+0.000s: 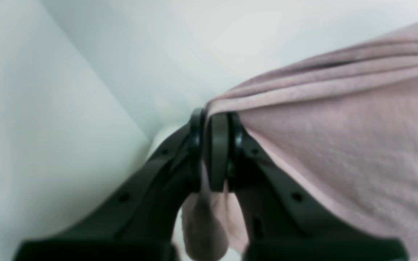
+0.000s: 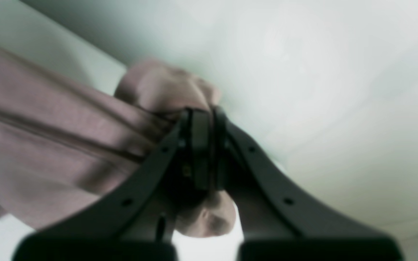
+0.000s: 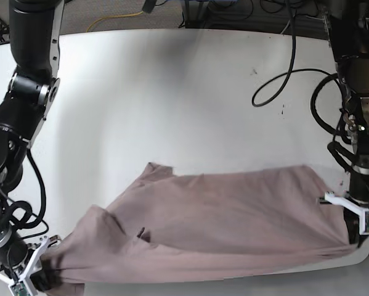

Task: Fold the T-shirt properly
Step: 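Lift the shirt with both grippers and shake it out flat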

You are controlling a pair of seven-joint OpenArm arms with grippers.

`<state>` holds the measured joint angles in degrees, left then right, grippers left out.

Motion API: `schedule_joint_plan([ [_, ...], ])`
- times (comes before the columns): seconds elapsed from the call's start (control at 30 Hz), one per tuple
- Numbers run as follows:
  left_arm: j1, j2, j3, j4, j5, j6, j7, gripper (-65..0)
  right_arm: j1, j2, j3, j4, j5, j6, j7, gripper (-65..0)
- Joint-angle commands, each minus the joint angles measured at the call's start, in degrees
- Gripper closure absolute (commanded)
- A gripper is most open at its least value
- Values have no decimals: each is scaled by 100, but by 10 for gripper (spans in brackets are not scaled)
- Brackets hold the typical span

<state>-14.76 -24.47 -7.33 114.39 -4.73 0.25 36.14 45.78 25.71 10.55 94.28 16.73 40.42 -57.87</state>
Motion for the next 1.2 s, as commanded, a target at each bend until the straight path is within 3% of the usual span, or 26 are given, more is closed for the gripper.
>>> schedule_joint_plan([
  [0.0, -603, -133, -45, 91, 108, 129, 12, 0, 692, 185, -101, -43, -7, -42, 138, 0],
  [0.2, -1684, -248, -18, 64, 108, 111, 496, 0, 1325, 431, -224, -61, 2, -42, -11, 0],
  [0.3, -1930, -230, 254, 64, 126, -161, 645, 0, 1317, 527, -241, 1, 19, -42, -29, 0],
  [0.4, -1825, -204, 439, 91, 126, -372, 672, 0, 1062, 536, -171, 124, 19, -42, -143, 0],
  [0.63, -840, 104, 430, 100, 117, -399, 672, 0, -415, 483, 550, 748, 19, -42, -205, 0],
  [0.93, 980, 122, 421, 117, 91, -408, 619, 0, -2508, -237, 1499, 1434, 19, -42, -205, 0],
  [1.17, 2430, 122, 412, 100, 100, -408, 12, 0, -3659, -923, 2167, 1513, 19, -42, -196, 0],
])
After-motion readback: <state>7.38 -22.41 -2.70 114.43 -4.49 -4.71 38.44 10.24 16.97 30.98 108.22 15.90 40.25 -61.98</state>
